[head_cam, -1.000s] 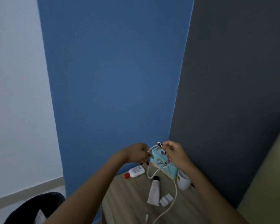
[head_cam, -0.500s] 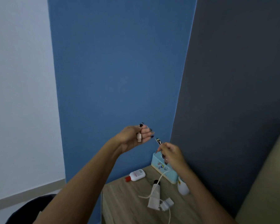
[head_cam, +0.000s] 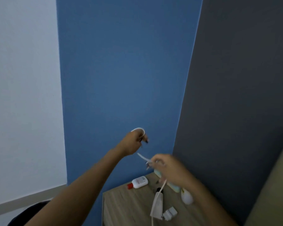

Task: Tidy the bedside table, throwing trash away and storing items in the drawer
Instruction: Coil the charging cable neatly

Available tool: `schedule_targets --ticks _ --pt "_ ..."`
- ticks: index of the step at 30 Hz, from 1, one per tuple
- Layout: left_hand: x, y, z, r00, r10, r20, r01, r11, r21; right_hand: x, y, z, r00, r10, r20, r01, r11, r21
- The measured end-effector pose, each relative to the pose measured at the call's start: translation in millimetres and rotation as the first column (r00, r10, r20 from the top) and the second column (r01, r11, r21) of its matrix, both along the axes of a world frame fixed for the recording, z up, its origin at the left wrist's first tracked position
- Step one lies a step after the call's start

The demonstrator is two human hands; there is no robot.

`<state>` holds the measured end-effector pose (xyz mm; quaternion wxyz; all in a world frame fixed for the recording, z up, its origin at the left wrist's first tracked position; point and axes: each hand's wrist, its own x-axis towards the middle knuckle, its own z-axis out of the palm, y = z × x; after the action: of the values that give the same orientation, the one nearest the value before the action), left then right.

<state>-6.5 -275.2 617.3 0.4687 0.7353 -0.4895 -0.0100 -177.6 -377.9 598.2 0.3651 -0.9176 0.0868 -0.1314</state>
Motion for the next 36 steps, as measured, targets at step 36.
schedule_targets --ticks 36 --pt "-49 70 38 0.976 -0.085 -0.199 0.093 0.995 0.033 28 -18 89 0.867 -0.186 0.462 0.313 0.925 -0.216"
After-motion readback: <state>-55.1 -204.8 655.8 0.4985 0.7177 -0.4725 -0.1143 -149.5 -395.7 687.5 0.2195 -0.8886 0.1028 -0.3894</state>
